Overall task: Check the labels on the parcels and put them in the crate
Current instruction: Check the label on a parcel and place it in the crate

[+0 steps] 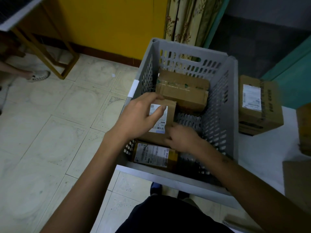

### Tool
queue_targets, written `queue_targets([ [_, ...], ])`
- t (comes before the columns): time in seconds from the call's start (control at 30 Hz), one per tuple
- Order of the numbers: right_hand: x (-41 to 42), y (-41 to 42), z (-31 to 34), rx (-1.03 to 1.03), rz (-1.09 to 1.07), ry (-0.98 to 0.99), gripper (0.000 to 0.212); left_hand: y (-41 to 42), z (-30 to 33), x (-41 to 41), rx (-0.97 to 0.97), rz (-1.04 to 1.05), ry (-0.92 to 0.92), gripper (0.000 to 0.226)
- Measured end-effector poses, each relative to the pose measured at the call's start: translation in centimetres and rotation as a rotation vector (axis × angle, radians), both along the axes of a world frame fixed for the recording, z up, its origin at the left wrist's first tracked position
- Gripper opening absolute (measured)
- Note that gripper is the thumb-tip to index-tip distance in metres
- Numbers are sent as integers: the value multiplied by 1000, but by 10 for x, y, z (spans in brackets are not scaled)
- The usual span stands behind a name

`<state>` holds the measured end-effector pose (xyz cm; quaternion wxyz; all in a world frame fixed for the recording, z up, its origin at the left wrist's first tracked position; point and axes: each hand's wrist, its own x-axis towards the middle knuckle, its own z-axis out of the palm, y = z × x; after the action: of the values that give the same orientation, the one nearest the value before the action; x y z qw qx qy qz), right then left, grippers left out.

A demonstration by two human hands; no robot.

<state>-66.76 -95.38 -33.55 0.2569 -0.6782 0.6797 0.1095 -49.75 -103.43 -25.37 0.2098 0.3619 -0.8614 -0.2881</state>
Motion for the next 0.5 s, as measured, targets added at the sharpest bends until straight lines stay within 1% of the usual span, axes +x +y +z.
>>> queue_targets([
  [0.1,-20,-10,33,-211,-162,-87,45,-6,9,-6,-48,-27,-117,49],
  [0.17,-35,-16,52,-296,-239,-123,46,-8,18,-15,-66,-50,-166,55],
  [0.33,-66,-25,79,-458,-317,-132,67,-15,29,-35,-64,-88,-293,69],
  [0.4,-76,-28,92,-513,-334,-129,69,-18,32,-45,-54,-95,-331,73],
  [0.5,-89,-23,110,-550,-368,-143,72,-19,40,-58,-92,-106,-365,76],
])
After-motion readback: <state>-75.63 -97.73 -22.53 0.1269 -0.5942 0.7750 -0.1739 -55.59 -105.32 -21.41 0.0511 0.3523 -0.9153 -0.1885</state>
